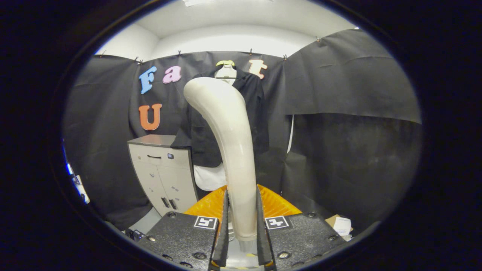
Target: Iron the clothes twice with a garment steamer, once on the left side and once on the right side.
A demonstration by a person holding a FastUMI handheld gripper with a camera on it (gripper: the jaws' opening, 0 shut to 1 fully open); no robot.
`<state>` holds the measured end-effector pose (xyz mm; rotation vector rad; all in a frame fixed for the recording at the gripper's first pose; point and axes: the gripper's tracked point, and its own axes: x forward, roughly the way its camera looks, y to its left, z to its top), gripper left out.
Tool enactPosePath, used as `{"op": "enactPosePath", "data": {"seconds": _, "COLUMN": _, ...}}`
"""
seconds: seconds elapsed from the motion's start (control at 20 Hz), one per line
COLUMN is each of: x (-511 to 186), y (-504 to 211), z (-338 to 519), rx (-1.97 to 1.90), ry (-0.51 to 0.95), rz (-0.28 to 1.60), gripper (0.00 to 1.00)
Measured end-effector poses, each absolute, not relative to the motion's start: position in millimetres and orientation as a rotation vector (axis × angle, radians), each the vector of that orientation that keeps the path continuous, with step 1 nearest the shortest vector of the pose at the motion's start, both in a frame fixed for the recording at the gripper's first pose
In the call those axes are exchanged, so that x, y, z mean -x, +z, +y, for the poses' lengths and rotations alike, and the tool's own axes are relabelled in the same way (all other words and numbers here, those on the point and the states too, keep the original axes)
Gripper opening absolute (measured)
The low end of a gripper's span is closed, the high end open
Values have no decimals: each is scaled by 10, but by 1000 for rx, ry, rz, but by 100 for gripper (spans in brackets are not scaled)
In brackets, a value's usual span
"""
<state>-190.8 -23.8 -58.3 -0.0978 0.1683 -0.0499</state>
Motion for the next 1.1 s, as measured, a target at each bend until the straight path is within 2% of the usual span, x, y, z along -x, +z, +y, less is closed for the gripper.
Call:
{"op": "enactPosePath", "data": {"seconds": 0.25, "x": 2134, "y": -466, "z": -576, "rx": 90, "ry": -18, "rz": 152, "gripper": 33}}
{"op": "enactPosePath", "data": {"seconds": 0.55, "x": 2255, "y": -643, "z": -785, "rx": 100, "ry": 36, "rz": 181, "gripper": 33}}
{"op": "enactPosePath", "data": {"seconds": 1.1, "x": 2120, "y": -719, "z": -929, "rx": 95, "ry": 54, "rz": 180, "gripper": 33}}
